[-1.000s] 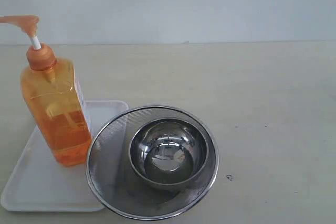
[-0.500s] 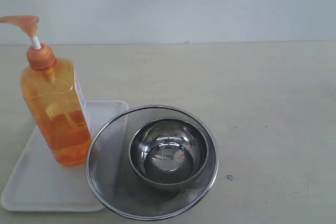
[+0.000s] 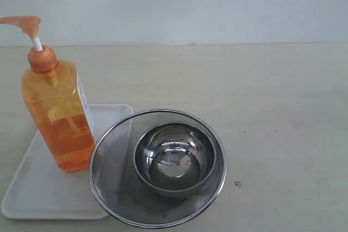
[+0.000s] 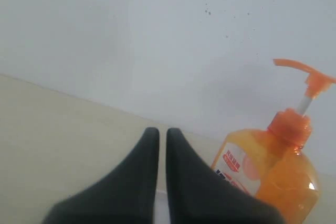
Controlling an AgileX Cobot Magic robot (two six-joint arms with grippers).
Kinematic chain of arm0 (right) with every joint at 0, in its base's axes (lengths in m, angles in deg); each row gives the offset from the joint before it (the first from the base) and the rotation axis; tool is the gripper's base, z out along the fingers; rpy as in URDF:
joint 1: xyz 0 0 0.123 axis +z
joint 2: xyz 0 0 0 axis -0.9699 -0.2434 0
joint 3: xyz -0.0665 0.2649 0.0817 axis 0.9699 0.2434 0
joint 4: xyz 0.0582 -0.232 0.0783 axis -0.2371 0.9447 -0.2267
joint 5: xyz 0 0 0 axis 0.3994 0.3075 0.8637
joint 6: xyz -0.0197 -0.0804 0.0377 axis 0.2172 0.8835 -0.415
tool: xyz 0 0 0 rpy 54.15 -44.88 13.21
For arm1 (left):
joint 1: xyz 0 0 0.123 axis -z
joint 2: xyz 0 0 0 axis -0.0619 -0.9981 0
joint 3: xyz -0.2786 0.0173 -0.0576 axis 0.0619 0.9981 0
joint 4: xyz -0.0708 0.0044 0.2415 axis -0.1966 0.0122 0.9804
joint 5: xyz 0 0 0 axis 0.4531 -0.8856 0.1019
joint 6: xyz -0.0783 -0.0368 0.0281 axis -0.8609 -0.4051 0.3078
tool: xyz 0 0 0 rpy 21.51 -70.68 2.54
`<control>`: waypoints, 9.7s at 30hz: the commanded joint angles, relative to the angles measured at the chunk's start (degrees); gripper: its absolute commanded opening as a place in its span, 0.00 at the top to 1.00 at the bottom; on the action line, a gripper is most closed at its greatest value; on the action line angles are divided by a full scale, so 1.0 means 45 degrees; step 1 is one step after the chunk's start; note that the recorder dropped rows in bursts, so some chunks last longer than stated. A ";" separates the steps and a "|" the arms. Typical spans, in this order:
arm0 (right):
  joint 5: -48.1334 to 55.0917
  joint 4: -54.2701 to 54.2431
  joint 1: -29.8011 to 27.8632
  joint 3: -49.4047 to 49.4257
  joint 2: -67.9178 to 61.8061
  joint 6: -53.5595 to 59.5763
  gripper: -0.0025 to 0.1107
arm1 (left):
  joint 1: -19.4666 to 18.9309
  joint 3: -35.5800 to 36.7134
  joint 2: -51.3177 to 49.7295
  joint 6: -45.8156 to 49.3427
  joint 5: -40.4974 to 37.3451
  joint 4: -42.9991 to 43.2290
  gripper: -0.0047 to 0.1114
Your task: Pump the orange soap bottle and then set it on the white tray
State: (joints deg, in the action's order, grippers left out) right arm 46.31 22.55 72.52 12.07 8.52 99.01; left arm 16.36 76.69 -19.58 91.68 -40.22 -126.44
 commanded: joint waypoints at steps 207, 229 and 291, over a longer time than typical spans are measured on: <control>0.0334 0.9035 -0.0069 0.1088 0.0075 -0.8979 0.05 | -0.3866 -0.5455 -1.6611 -2.3193 -0.0133 2.6951 0.92; 0.0334 0.9035 -0.0069 0.1088 0.0075 -0.8979 0.05 | -0.3870 -0.6015 -1.8153 -2.3889 0.2537 2.9254 0.92; 0.0334 0.9035 -0.0069 0.1088 0.0075 -0.8979 0.05 | -0.4540 -0.2266 0.0028 -2.6804 -0.6228 2.3087 0.92</control>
State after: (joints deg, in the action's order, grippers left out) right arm 48.07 63.28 72.52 17.00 8.57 58.48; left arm -4.34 66.26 -19.54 -28.74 -68.18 -22.26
